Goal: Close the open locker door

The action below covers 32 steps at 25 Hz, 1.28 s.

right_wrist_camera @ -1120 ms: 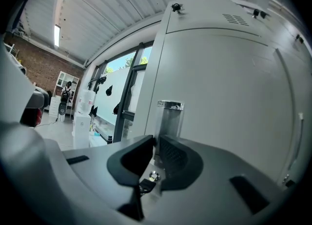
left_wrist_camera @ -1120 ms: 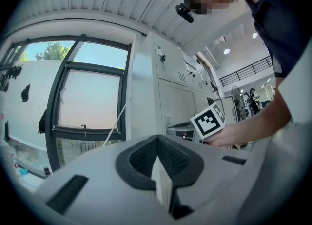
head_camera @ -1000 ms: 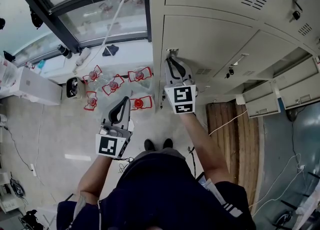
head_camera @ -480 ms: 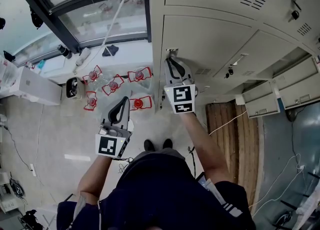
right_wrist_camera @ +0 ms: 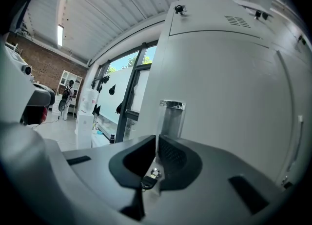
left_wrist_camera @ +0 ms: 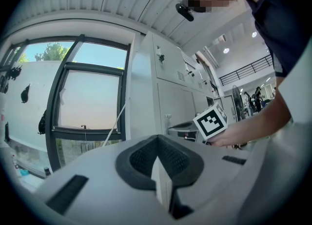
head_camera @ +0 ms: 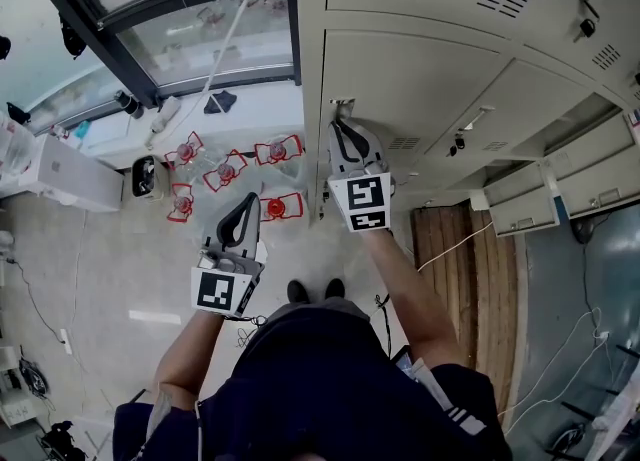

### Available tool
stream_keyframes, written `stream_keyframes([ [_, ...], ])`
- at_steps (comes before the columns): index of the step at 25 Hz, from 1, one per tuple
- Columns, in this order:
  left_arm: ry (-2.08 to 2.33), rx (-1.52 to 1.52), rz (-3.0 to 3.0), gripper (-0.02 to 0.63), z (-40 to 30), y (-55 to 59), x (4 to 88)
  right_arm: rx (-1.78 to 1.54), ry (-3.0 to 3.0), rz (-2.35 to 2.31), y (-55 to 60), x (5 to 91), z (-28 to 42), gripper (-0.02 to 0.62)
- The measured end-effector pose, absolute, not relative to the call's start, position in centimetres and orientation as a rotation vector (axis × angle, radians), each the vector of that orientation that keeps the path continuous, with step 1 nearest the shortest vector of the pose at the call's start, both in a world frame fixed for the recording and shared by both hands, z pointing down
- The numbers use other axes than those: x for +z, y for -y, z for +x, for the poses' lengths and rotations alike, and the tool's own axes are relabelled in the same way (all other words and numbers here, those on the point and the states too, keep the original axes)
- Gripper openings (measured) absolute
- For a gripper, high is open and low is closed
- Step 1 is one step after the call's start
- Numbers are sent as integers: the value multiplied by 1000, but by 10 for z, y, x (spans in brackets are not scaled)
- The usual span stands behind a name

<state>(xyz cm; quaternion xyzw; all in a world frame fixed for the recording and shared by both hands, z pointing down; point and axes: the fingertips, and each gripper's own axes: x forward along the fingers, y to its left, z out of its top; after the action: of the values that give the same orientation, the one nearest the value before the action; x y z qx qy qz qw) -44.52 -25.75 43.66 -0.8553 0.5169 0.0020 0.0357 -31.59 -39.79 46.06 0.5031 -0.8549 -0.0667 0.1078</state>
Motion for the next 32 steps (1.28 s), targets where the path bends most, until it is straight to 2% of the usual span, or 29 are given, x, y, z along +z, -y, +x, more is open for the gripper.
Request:
stream_keyframes([
  [16,-1602,-27,-2600,5,-446,256,439,-193,2614,1424,359,448,-309,-8],
  [32,-1712,-4,-2488,3,-456,254,431,-150,2597,1475,287,453,-254,-5],
])
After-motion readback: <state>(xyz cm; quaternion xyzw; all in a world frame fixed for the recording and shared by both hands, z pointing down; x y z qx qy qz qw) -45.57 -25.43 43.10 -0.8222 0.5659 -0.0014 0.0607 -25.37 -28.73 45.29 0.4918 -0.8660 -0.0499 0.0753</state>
